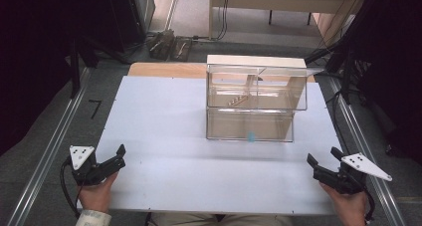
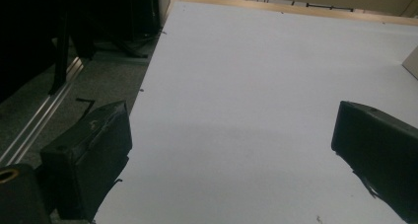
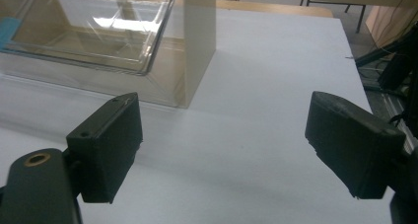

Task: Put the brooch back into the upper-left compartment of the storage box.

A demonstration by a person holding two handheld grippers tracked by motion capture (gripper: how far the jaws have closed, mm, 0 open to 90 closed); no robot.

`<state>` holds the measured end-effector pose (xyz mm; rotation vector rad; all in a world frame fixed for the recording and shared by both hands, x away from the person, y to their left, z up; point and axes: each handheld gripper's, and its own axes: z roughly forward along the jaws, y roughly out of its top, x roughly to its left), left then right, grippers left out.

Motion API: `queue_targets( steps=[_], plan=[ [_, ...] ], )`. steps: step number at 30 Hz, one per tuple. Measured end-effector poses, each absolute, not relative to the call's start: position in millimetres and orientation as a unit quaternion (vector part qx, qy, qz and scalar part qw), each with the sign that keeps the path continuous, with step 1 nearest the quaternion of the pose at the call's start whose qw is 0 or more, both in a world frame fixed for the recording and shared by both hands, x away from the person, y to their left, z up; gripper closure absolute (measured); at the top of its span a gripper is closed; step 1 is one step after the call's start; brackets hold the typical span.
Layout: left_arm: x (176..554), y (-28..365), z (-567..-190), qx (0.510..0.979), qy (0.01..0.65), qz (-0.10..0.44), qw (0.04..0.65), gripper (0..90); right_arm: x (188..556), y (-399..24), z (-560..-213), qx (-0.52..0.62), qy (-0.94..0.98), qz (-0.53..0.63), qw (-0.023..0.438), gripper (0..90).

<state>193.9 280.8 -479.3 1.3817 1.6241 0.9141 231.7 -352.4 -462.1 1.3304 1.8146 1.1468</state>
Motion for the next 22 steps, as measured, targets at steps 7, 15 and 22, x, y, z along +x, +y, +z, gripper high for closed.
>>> queue_targets(
  steps=[7,15,22],
  plan=[
    [194,281,-479,0.546,0.642,0.362,0.399,1.3,234,-361,-465,0.518,0.678,0.426,0.302,12.9],
    [194,281,-479,0.549,0.640,0.362,0.398,1.3,236,-365,-467,0.531,0.672,0.418,0.303,12.9],
    [194,281,-479,0.548,0.640,0.362,0.398,1.3,238,-369,-468,0.539,0.668,0.415,0.302,12.9]
  ],
)
